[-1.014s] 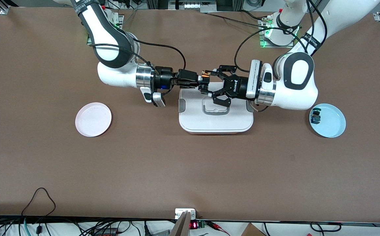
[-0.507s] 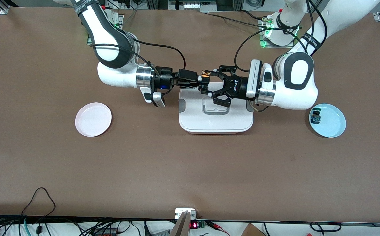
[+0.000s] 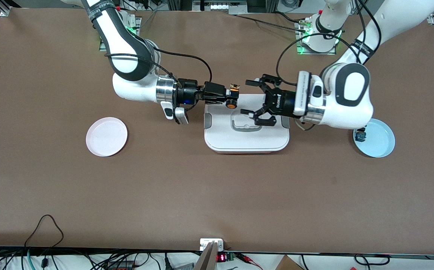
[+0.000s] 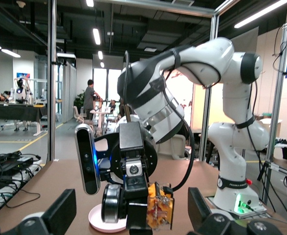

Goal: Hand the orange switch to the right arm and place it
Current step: 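Open the left gripper and withdraw while the right gripper pulls away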

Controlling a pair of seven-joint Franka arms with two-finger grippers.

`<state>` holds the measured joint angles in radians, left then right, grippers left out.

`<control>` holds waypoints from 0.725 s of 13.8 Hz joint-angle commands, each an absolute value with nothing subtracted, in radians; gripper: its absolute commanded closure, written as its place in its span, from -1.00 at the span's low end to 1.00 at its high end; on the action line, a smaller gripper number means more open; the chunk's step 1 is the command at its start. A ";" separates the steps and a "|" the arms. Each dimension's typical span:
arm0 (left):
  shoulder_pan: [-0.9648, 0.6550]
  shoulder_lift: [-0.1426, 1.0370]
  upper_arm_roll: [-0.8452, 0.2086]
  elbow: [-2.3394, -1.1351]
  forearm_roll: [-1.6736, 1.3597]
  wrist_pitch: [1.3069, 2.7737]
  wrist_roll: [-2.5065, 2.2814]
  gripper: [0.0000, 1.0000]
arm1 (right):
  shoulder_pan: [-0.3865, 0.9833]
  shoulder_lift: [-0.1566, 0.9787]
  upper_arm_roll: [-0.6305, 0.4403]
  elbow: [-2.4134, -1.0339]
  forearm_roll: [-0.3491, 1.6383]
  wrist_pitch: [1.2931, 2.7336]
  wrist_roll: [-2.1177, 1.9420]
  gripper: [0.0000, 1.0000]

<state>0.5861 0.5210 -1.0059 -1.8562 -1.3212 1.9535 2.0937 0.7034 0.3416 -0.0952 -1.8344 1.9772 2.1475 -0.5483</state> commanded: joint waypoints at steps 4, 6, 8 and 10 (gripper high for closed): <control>0.679 0.528 -0.925 -1.835 -1.237 1.728 2.073 -1.00 | 0.681 0.318 -0.103 -1.848 1.979 2.151 -0.578 1.00; 0.728 0.522 -0.914 -1.787 -1.111 1.665 1.990 -1.00 | 0.657 0.290 -0.104 -1.894 1.977 2.141 -0.603 1.00; 0.749 0.522 -0.916 -1.702 -0.958 1.620 1.900 -1.00 | 0.623 0.253 -0.104 -1.956 1.926 2.120 -0.623 1.00; 0.753 0.522 -0.913 -1.591 -0.777 1.536 1.798 -1.00 | 0.569 0.236 -0.104 -1.989 1.847 2.045 -0.620 1.00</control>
